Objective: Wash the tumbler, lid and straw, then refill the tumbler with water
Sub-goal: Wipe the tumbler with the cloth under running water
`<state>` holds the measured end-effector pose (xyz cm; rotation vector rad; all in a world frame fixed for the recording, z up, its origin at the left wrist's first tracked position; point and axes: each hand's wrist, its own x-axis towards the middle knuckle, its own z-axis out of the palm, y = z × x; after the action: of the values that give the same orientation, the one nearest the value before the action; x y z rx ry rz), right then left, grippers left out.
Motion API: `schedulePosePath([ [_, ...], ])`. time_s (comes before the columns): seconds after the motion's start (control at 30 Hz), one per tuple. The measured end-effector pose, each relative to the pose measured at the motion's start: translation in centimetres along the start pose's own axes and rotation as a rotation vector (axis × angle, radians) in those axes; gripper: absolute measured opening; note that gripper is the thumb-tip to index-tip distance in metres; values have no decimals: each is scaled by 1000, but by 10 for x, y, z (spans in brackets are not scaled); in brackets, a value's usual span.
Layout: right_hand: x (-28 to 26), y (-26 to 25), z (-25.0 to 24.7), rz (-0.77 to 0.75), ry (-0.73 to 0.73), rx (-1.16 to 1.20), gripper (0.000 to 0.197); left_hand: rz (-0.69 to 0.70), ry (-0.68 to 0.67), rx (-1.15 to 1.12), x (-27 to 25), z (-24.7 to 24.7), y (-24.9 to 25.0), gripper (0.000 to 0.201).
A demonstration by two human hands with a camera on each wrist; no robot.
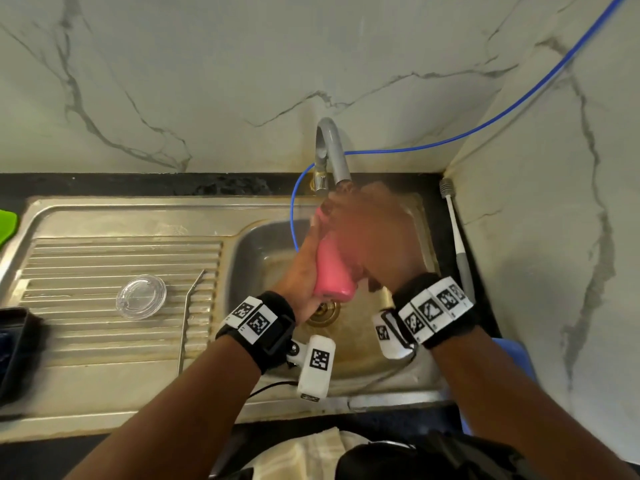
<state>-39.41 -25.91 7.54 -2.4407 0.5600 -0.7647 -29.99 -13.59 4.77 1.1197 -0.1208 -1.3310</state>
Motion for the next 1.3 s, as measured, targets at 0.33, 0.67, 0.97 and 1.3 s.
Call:
schedulePosePath([
  [0.33, -43, -27, 29, -106, -37, 59, 35, -37, 3, -207, 5, -24, 11, 72],
  [0.67, 0, 7, 5, 72, -19, 170, 31, -52, -96, -164, -1, -16, 3, 93],
  [0.97, -13, -16, 21, 45, 32, 103, 34, 64, 98, 30, -2, -22, 17, 56],
  [1.3, -42, -30, 24, -276, -128, 76, 36, -30, -69, 26, -2, -32, 54, 89],
])
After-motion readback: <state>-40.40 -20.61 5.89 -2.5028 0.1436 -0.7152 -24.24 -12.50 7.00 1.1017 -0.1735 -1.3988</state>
